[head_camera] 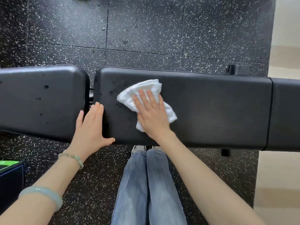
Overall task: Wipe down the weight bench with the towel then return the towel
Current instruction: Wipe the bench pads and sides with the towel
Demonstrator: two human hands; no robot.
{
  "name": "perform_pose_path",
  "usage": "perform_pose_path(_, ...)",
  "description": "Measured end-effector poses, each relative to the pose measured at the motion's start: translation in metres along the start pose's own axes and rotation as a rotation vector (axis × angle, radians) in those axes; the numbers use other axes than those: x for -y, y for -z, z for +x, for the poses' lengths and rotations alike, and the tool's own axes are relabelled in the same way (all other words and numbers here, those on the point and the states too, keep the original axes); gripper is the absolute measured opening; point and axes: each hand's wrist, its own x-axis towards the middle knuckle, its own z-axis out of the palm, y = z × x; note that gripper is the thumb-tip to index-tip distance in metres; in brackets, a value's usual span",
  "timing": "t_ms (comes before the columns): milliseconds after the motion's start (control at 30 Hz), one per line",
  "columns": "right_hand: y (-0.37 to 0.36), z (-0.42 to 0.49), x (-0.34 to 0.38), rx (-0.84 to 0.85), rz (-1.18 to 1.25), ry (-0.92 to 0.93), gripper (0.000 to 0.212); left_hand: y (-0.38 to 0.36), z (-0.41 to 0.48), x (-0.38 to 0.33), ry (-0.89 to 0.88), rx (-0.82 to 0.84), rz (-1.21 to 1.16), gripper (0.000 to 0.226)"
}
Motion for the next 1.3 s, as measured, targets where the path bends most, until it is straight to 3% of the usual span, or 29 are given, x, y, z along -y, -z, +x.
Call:
perform_pose_path(233, 0.004, -0.061, -0.095, -0.076, -0.021, -0.288, 0.053, -0.004, 0.002, 0.005, -0.007, -0.003, 0.049, 0.130)
perform_pose_path(400, -0.004, -0.049, -0.038, -0.158, 0.067, -0.557, 0.052, -0.006, 0.001, 0.008, -0.042, -0.022, 0.005, 0.128)
perform_pose_path(600, -0.028, -0.038, 0.079, -0.158, 0.092, -0.414, 0.055, -0.008, -0.002, 0.014, -0.129, -0.065, -0.022, 0.123)
perform_pose_path(733, -0.032, -0.057, 0.065, -0.105, 0.029, -0.217, 0.056, -0.013, -0.007, 0.026, -0.205, -0.089, -0.027, 0.118)
perform_pose_path(900, -0.022, -0.096, 0.002, -0.148, 0.048, -0.548, 0.053, -0.022, -0.012, 0.044, -0.263, -0.088, -0.025, 0.109)
perform_pose_path(1067, -0.025, -0.074, 0.039, -0.167, 0.142, -0.747, 0.055, -0.024, -0.012, 0.051, -0.300, -0.115, -0.062, 0.102)
perform_pose_path(1300, -0.039, -0.032, 0.179, -0.056, 0.141, -0.423, 0.058, -0.025, -0.010, 0.068, -0.282, -0.161, -0.082, 0.090)
